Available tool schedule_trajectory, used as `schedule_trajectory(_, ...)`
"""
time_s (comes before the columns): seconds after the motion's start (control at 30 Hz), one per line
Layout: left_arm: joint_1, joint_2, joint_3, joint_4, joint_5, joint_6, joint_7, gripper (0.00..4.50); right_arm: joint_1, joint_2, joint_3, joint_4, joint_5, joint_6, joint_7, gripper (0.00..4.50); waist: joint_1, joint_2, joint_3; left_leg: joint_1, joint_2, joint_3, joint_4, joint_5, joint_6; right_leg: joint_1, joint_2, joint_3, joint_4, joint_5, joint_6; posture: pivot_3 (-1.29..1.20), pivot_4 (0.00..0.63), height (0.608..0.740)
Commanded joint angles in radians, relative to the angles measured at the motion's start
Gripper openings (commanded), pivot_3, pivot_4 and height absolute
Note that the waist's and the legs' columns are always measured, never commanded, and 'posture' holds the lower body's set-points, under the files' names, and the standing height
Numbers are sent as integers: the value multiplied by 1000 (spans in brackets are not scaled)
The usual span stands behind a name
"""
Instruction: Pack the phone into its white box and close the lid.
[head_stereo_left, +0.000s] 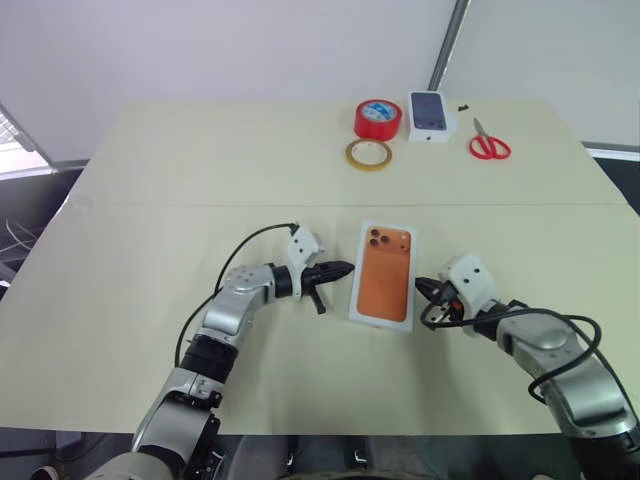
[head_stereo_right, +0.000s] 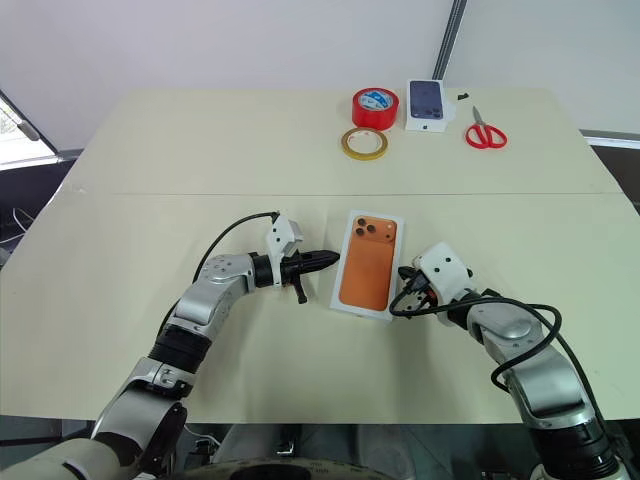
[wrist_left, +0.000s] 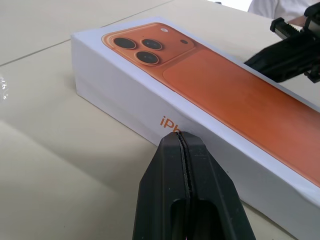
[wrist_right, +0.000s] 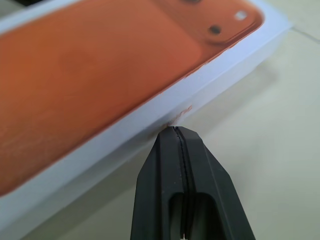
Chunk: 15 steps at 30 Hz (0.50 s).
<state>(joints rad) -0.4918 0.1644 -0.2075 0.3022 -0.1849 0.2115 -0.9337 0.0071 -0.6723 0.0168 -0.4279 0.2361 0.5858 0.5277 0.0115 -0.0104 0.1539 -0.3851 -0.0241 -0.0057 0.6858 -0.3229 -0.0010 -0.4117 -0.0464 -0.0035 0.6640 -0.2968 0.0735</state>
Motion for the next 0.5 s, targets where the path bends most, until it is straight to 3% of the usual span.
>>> schedule_trajectory(0.03, -13, -21, -32, -6, 3, 32, 6, 0, -29, 8, 70, -22, -40, 1, 10, 14, 0, 0, 0, 0, 0, 0, 0, 0, 0, 0, 0, 0, 0, 0, 0, 0, 150, 740)
schedule_trajectory(0.23, -18, -21, -24, -5, -2, 36, 17, 0, -59, 40, 37, -9, -36, 39, 4, 14, -2, 0, 0, 0, 0, 0, 0, 0, 0, 0, 0, 0, 0, 0, 0, 0, 150, 740)
schedule_trajectory(0.5, 19, 22, -41, -109, -28, 100, -26, 0, 25, -34, -13, -83, 2, 79, 99, 14, 3, 0, 0, 0, 0, 0, 0, 0, 0, 0, 0, 0, 0, 0, 0, 0, 150, 740)
